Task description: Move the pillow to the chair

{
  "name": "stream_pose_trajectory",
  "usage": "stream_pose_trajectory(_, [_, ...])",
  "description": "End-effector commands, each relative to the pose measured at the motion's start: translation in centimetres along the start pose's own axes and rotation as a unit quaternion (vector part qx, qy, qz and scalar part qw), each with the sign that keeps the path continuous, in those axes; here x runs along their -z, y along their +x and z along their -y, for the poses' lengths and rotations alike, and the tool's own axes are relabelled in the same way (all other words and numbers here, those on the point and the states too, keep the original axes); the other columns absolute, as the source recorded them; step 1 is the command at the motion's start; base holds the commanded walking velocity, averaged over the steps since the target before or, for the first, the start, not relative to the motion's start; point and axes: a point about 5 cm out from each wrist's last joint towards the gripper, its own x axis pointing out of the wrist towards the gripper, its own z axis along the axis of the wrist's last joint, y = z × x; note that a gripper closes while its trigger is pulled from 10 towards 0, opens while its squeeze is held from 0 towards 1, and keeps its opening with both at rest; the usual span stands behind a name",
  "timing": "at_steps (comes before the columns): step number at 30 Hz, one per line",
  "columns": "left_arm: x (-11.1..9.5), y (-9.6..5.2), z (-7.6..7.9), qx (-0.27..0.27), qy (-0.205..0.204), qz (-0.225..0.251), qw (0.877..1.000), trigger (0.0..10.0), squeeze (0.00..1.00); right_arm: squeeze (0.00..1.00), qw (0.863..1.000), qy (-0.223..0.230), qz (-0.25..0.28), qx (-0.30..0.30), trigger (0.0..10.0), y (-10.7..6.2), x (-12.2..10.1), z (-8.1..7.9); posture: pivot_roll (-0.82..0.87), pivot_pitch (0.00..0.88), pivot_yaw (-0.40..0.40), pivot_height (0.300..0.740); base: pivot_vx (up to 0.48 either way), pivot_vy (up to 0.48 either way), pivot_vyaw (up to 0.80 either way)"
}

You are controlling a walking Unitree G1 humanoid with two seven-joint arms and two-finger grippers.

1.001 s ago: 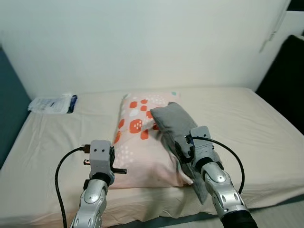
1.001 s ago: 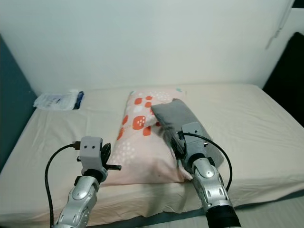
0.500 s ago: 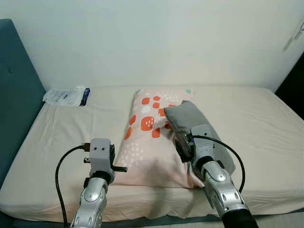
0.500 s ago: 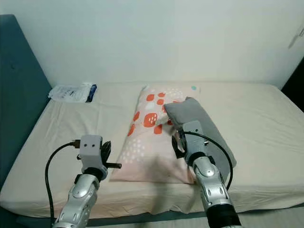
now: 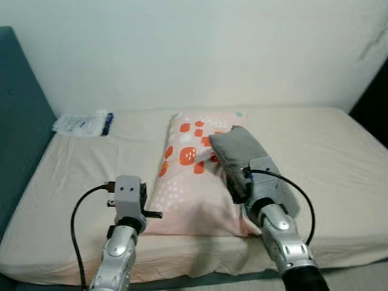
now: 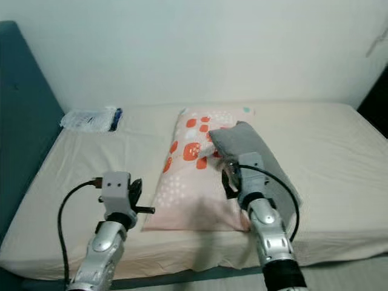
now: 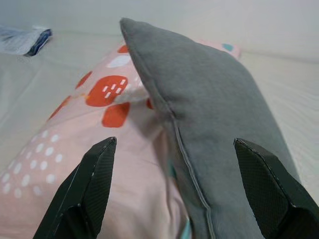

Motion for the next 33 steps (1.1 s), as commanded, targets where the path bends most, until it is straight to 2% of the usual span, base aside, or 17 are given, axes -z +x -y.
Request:
stream_pose_trajectory(1, [-0.11,-0.04,-0.27,-0.007,0.006,0.002,1.000,10.0,0.00,0.00,1.000,0.006,-0.003,-0.001,10.0,0.01,0.12,-0.04,0.03,0.000,-0.078,0.740,0.000,-0.480,0.00])
stream_pose_trajectory(6, [0.00,-0.07,-0.34,-0.012,-0.002,-0.003,1.000,10.0,0.00,0.00,1.000,0.009,-0.004,-0.001,10.0,-0.07,0.20,-0.09,0.03,0.000,-0.077,0.740,0.000,-0.385,0.00])
stream_pose_trajectory(14, [0.38,-0.19,-0.39,-0.013,-0.012,-0.014,1.000,10.0,0.00,0.00,1.000,0.013,-0.005,0.002,10.0,-0.19,0.32,0.00,0.03,0.000,-0.073,0.740,0.000,0.000,0.00])
stream_pose_trajectory(29, [0.46,-0.14,-0.08,0.000,0.000,-0.020,1.000,10.0,0.00,0.00,1.000,0.016,-0.009,0.003,10.0,-0.27,0.54,0.04,0.04,0.000,-0.070,0.740,0.000,0.000,0.00])
stream_pose_trajectory(33, [0.45,-0.10,-0.03,0.005,0.011,-0.023,1.000,10.0,0.00,0.00,1.000,0.016,-0.010,0.004,10.0,-0.22,0.53,0.00,0.04,0.000,-0.068,0.740,0.000,-0.480,0.00])
